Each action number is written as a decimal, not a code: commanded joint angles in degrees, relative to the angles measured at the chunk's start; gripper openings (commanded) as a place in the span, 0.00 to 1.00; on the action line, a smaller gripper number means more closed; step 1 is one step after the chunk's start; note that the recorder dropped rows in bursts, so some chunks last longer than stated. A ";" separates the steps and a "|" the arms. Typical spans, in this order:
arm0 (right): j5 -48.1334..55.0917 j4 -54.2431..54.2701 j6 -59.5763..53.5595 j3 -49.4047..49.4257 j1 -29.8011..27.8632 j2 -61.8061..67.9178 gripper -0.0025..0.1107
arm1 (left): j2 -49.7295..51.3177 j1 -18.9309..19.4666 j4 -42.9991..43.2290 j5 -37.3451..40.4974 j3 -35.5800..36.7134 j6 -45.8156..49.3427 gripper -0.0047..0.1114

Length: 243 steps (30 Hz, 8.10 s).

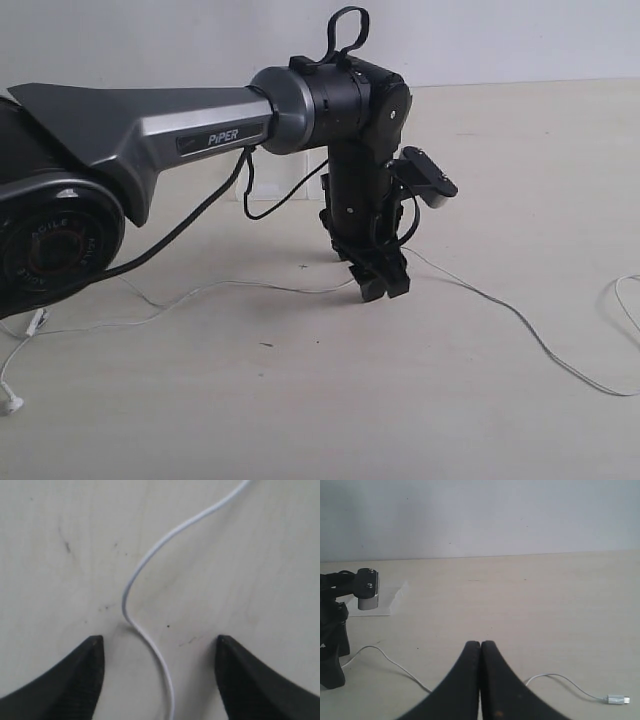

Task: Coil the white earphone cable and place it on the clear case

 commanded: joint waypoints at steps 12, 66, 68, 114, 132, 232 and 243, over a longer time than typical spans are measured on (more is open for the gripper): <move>-0.48 -0.05 -0.15 0.32 -0.30 -0.34 0.02 | 1.45 -0.12 0.60 2.17 0.19 -1.97 0.04; -0.48 -0.05 -0.15 0.32 -0.30 -0.34 0.02 | -45.69 -0.22 3.88 -1.20 0.19 -9.26 0.04; -0.48 -0.05 -0.15 0.32 -0.30 -0.34 0.02 | -46.77 -0.22 3.49 -1.75 0.19 -9.68 0.04; -22.94 3.34 2.44 0.32 -0.30 -0.34 0.02 | -52.76 -0.22 -1.26 -1.77 -9.83 -16.96 0.04; -37.32 -9.55 29.26 -11.16 -0.30 17.00 0.02 | -52.96 -0.22 -0.75 -3.93 -9.83 -18.63 0.04; -74.52 -83.52 58.37 -49.19 19.02 90.70 0.41 | -52.96 -0.03 3.13 -3.40 -9.83 -19.70 0.04; -72.32 -85.61 60.47 -49.19 18.92 87.68 0.39 | -52.96 -0.03 3.13 -3.40 -9.83 -19.70 0.04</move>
